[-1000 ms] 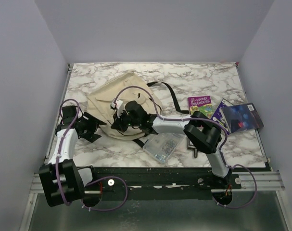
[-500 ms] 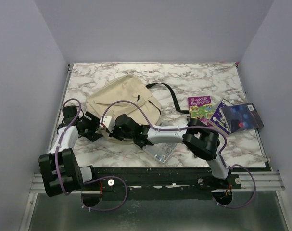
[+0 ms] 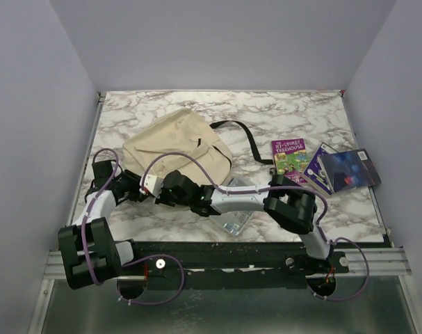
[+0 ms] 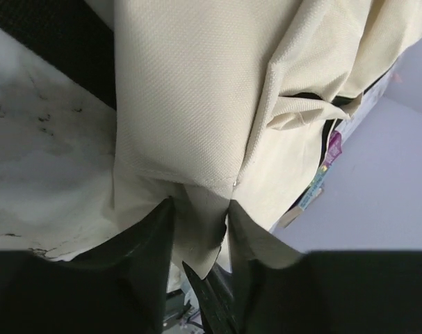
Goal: Pack the student bag
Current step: Unzip the student bag at the center of the board.
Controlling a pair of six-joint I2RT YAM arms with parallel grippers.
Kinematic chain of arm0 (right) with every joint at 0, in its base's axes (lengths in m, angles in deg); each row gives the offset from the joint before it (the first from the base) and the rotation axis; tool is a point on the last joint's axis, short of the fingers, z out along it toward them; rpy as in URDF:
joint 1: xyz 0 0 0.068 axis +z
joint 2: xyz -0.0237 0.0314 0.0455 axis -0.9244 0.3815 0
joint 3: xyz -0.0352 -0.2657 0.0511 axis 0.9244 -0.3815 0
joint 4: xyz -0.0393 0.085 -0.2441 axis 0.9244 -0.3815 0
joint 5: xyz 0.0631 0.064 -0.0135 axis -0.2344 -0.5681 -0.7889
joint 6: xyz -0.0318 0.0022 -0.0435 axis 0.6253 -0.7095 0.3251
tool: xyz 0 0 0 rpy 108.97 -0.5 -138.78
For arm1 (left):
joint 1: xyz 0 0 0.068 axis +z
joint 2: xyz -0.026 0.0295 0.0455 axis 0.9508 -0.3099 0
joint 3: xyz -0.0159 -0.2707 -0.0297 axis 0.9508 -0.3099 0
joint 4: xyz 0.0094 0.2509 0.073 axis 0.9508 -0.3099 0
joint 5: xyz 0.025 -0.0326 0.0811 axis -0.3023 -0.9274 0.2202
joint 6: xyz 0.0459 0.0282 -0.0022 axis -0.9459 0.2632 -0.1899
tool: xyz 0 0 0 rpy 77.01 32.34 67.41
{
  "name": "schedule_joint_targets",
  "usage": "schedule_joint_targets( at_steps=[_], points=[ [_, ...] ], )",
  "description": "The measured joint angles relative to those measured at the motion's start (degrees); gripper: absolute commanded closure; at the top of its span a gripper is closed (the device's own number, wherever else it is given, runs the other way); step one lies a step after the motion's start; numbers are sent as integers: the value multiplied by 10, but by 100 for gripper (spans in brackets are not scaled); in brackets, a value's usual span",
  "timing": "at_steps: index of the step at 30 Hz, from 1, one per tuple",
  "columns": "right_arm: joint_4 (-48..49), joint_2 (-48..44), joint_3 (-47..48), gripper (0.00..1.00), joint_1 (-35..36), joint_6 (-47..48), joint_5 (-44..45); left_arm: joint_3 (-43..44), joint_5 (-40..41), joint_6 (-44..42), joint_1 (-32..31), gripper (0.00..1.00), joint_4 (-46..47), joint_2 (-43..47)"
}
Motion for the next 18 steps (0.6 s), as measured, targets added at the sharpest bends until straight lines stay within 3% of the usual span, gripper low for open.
schedule_joint_targets(
  at_steps=[3,4,7,12,18],
  points=[
    [-2,-5,-3,62,4,-6,3,-5,-8,-8,0,94,21,2],
    [-6,-10,-4,58,4,-19,-2,-8,-10,-11,0,99,30,3],
    [-37,-27,1,44,5,-87,-40,-14,-19,-29,0,100,54,10],
    [-47,-60,-2,43,-23,-287,-154,-28,-31,-54,0,100,80,35],
    [17,-73,-21,51,-112,-550,-280,-47,-49,-74,0,100,99,75]
  ],
)
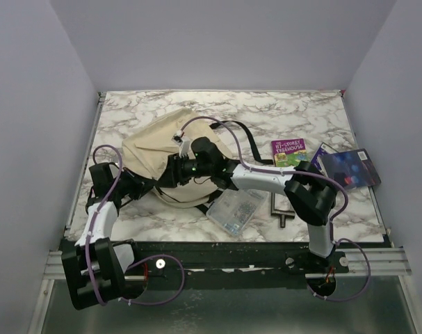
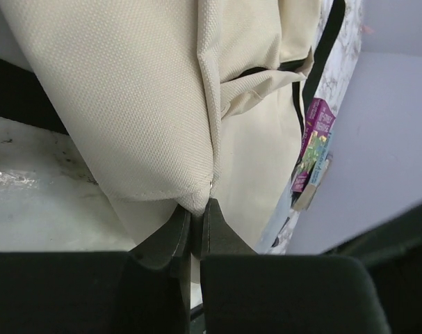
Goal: Pack the student bag
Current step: Unzip the student bag at the center of the board.
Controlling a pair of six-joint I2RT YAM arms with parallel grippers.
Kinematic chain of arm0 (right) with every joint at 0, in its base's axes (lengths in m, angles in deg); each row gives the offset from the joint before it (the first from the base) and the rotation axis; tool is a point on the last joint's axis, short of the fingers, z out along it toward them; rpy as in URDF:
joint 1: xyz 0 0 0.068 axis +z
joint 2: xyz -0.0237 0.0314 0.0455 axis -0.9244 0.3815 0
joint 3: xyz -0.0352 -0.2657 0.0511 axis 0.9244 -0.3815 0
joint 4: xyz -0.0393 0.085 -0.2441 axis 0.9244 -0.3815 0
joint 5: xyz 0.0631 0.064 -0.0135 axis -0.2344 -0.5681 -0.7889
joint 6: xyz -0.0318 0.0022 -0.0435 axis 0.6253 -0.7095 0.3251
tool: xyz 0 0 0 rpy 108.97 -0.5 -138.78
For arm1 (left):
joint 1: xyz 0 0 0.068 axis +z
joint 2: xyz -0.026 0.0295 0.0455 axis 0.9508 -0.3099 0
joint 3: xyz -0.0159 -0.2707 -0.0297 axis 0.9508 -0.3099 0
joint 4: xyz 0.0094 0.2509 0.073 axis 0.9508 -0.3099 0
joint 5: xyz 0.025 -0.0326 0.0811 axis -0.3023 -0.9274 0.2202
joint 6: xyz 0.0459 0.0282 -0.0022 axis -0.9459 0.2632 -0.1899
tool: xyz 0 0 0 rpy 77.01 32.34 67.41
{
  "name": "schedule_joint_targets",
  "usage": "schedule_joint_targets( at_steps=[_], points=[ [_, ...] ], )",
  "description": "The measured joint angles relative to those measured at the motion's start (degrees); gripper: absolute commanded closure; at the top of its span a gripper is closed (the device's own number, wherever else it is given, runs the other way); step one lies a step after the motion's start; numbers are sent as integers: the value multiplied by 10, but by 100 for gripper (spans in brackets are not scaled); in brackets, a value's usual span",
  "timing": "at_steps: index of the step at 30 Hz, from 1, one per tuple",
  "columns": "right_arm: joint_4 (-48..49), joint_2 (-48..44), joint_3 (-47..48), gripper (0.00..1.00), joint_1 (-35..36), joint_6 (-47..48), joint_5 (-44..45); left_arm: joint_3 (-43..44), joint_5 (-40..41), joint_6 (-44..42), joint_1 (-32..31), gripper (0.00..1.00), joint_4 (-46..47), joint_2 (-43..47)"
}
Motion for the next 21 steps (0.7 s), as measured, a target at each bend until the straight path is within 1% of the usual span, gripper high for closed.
schedule_joint_targets(
  at_steps=[3,6,9,11,16,21],
  points=[
    [33,4,-22,52,-38,-82,-38,-7,-8,-8,0,100,7,27],
    [47,16,-24,54,-48,-120,-61,-11,-14,-11,0,100,14,43],
    [53,24,-24,57,-45,-136,-82,-13,-18,-13,0,100,18,48],
    [58,28,-24,57,-43,-145,-94,-14,-20,-13,0,100,19,48],
    [69,42,-24,53,-42,-156,-107,-14,-24,-13,0,100,21,48],
    [69,58,-24,52,-41,-156,-108,-14,-25,-15,0,100,21,48]
  ],
)
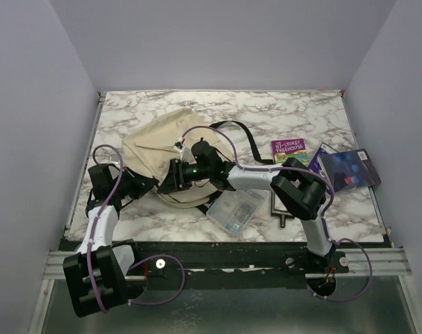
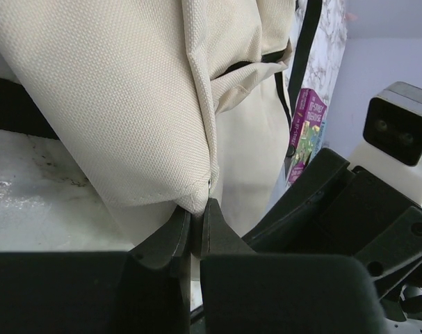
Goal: Pack the student bag
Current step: Unzip the student bag at the center of the board.
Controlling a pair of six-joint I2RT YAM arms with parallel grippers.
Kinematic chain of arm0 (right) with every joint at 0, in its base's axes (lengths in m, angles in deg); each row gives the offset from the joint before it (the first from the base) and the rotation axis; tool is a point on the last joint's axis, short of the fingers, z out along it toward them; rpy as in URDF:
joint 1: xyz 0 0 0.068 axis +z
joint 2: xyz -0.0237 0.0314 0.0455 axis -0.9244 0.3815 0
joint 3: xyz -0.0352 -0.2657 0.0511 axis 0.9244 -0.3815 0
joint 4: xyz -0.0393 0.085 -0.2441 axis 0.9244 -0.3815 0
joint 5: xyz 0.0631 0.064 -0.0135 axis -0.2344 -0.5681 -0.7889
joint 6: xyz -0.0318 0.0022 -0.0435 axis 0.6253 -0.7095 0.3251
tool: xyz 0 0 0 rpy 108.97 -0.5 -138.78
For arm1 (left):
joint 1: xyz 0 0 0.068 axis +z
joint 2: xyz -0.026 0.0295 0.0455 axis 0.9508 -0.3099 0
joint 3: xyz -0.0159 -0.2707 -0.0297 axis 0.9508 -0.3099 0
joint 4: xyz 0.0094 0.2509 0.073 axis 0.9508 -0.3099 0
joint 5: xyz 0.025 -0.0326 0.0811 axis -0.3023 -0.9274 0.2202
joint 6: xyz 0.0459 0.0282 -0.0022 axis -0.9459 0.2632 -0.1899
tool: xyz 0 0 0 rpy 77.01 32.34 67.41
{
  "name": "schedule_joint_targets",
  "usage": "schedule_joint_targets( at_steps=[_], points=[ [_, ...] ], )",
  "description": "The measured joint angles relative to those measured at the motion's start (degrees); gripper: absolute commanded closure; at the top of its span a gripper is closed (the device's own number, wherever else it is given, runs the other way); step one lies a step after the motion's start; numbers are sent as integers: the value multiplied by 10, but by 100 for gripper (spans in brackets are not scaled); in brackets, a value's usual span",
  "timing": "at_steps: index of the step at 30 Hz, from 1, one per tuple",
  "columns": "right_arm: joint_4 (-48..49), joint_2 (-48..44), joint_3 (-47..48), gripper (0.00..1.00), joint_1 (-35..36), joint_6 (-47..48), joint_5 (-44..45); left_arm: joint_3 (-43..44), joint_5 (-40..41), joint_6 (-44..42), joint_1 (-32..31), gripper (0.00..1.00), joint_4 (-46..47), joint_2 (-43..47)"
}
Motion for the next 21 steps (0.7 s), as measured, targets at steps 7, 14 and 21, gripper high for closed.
schedule_joint_targets(
  at_steps=[7,14,21],
  points=[
    [-12,16,15,59,0,9,0,-3,0,-2,0,100,0,1],
    [-10,28,25,74,0,3,-6,-6,-2,-2,0,100,0,9],
    [-30,38,39,100,0,17,-6,-7,-4,-4,0,83,0,15]
  ],
)
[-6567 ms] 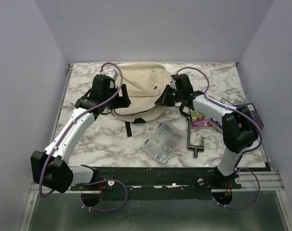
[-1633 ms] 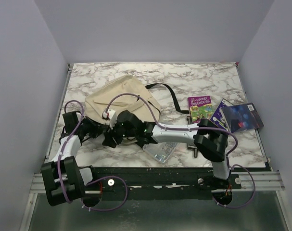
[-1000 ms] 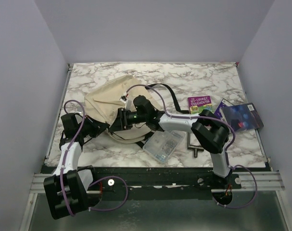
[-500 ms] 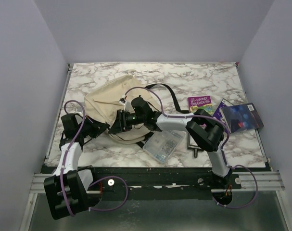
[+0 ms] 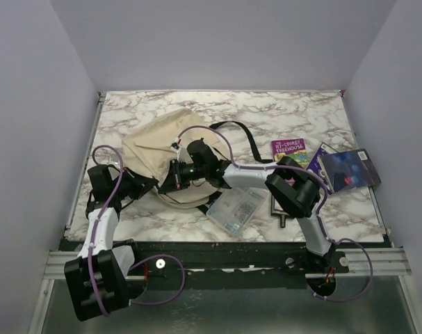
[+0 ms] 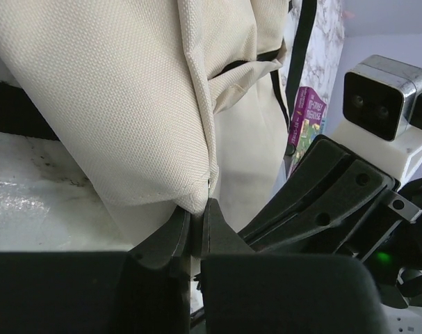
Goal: Pack the student bag
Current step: Unzip the student bag at the center of the board.
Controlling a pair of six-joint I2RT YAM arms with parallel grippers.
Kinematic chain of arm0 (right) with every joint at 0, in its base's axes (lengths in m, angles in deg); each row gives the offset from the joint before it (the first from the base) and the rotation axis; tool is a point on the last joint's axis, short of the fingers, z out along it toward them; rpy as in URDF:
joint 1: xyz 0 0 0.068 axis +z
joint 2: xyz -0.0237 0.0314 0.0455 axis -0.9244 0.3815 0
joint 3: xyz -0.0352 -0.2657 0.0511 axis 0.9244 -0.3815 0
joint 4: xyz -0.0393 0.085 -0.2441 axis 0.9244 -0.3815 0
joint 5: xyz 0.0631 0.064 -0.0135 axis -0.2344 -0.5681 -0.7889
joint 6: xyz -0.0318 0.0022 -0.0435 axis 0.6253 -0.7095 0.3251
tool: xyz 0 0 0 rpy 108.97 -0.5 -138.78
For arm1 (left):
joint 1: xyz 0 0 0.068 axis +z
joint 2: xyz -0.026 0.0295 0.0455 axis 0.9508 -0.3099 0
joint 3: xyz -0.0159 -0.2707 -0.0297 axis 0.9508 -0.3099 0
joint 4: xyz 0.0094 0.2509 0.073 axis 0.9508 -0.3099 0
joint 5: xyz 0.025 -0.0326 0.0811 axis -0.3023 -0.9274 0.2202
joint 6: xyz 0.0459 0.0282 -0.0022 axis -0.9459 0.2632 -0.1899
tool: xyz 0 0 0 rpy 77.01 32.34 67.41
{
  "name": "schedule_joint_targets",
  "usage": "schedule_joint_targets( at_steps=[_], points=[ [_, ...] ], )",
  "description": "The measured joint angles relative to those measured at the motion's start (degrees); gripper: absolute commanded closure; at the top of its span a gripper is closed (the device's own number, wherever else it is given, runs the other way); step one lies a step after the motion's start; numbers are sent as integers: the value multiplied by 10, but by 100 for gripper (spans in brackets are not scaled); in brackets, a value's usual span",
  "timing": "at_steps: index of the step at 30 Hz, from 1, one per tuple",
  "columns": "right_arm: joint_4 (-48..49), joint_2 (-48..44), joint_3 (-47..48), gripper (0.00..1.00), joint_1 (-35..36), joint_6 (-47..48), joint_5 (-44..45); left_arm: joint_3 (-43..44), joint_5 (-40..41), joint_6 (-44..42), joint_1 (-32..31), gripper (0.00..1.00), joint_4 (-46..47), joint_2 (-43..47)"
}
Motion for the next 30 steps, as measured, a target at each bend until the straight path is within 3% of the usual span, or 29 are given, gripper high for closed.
schedule_joint_targets(
  at_steps=[2,4,5,8,14,20,26,30],
  points=[
    [-15,-1,5,100,0,15,2,0,0,0,0,55,0,4],
    [-36,-3,10,100,0,36,10,-2,1,5,0,37,0,10],
    [-52,-6,12,100,1,49,17,-2,2,10,0,32,2,12],
    [-114,-10,30,100,6,88,50,-2,6,24,0,27,8,12],
    [-213,-28,75,100,35,148,132,1,13,38,0,25,16,-32],
    [-333,-33,157,100,73,188,258,1,34,50,-1,40,23,-57],
    [-441,-33,205,100,130,191,422,2,70,69,-5,69,24,-104],
    [-505,-32,207,100,144,153,490,2,95,75,-6,98,22,-121]
  ],
)
